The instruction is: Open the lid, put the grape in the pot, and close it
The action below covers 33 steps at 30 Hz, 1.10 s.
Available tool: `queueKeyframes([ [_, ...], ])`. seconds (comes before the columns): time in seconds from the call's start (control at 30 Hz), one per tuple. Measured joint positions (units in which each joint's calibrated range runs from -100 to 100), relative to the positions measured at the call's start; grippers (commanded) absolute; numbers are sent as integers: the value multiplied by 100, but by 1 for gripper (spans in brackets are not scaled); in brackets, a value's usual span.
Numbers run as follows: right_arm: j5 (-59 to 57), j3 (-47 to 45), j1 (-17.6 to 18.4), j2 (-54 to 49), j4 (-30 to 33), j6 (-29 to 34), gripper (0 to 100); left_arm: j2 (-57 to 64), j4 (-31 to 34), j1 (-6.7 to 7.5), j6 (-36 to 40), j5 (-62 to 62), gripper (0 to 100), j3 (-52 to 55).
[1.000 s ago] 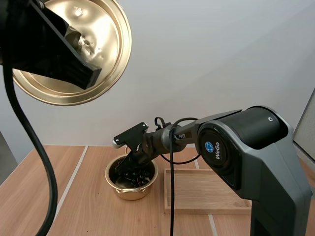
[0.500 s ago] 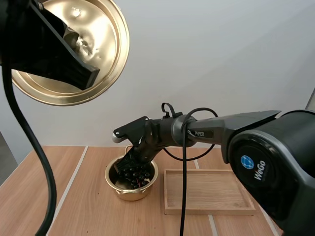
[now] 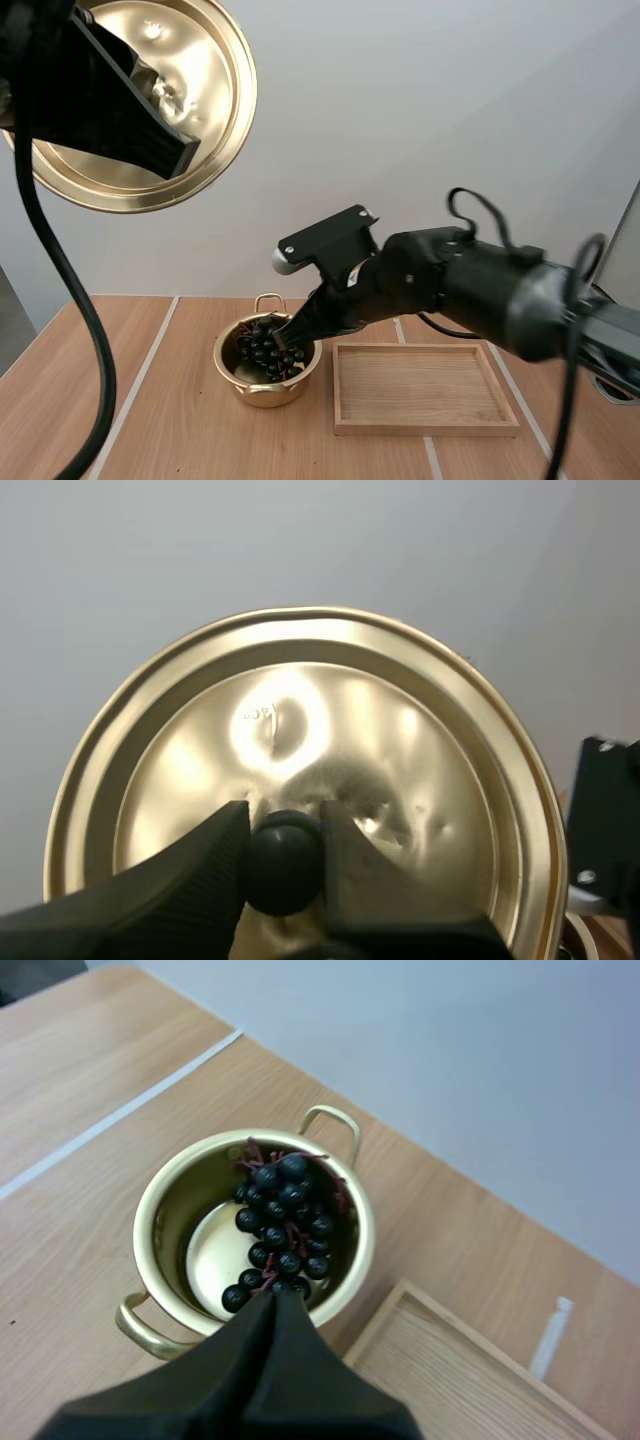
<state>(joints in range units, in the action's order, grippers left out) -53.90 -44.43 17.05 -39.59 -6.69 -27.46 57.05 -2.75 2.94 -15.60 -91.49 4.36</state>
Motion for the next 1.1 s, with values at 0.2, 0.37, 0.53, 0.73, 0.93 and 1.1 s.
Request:
queueKeyframes([
  [0.2, -943, -58, -261, -1377, 73, -1, 0, -803, 0, 0, -65, -319, 0, 47],
  [0.37, -1824, -69, -285, -2172, 92, 47, 0, -1329, -176, 0, -299, -310, 0, 614],
  [0.53, -2911, -69, -285, -3059, 322, 230, 0, -1896, -611, 0, -695, 46, 0, 1594],
  [0.73, -3827, -69, -319, -3662, 557, 424, 0, -2407, -1091, 0, -1237, 767, 0, 2296],
  [0.93, -4117, -69, -367, -4080, 796, 466, 0, -3363, -1497, 0, -1586, 1099, 0, 2468],
  [1.1, -4308, -69, -367, -4396, 947, 497, 0, -4357, -1593, 0, -1715, 1458, 0, 2495],
])
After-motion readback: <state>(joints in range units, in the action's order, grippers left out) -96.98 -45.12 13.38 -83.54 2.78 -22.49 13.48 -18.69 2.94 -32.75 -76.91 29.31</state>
